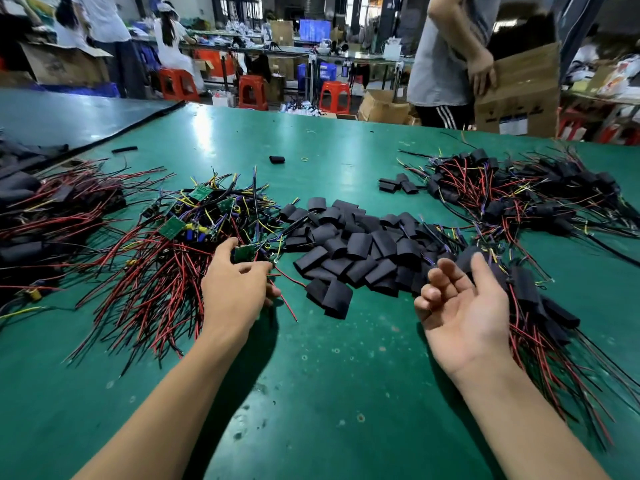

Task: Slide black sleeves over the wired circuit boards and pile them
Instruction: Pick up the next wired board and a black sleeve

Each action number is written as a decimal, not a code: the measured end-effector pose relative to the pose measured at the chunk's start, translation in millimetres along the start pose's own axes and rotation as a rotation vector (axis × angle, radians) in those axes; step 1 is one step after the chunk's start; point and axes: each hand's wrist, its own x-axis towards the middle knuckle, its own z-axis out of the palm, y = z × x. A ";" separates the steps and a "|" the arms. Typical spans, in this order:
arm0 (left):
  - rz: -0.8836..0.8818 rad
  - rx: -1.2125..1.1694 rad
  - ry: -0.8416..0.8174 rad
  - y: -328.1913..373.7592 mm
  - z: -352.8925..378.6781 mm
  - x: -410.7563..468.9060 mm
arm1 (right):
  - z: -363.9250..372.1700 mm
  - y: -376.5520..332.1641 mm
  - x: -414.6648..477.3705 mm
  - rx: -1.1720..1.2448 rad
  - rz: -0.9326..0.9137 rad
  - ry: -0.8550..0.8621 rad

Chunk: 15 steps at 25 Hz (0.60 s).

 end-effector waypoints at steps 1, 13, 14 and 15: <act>-0.019 0.005 0.000 1.1 -1.0 0.8 | -0.5 2.9 1.8 -0.099 -0.031 0.021; 0.027 0.491 -0.182 0.6 -3.3 -2.7 | -6.8 41.4 0.3 -0.963 -0.449 -0.208; 0.048 0.544 -0.202 -0.5 -3.9 -2.1 | -5.6 42.7 -2.3 -1.026 -0.483 -0.238; 0.073 0.576 -0.204 -1.5 -4.9 -2.0 | -4.5 43.6 -5.0 -1.077 -0.502 -0.268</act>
